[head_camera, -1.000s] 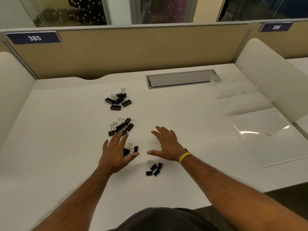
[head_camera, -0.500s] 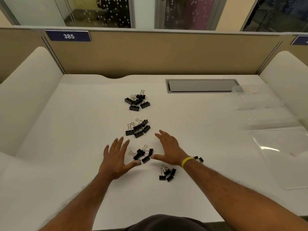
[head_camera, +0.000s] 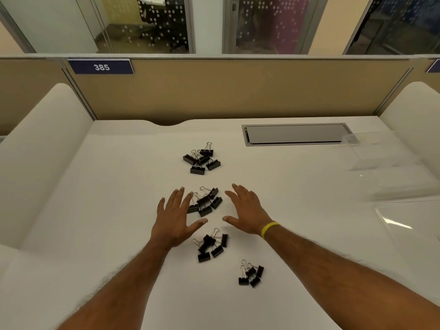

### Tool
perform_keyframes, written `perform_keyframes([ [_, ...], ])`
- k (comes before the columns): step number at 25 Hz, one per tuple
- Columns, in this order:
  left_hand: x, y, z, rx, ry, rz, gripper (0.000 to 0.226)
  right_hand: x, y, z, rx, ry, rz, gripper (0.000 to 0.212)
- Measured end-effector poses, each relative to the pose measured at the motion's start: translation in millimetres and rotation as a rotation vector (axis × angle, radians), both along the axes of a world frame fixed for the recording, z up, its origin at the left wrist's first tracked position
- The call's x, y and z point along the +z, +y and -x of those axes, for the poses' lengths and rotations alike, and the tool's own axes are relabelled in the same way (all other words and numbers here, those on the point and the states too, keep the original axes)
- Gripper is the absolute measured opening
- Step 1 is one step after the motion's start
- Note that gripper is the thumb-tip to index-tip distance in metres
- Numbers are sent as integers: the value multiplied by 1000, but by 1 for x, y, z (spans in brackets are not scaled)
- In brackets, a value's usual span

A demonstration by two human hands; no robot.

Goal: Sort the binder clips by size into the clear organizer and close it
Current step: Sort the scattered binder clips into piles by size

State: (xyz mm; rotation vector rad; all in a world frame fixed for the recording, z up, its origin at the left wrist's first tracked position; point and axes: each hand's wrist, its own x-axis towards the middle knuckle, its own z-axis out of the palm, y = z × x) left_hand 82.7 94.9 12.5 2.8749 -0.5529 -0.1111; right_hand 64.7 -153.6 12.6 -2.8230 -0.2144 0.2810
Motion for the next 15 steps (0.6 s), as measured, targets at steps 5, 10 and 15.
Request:
perform_keyframes([
  [5,2,-5,-47,-14,-15,-21,91,3,1,-44,17,-58,72,80],
  [10,-6,-6,-86,4,-7,-14,91,-9,-2,-81,-61,5,69,82],
  [15,-14,-10,-115,30,14,8,95,-16,6,-123,-158,-63,-42,71],
])
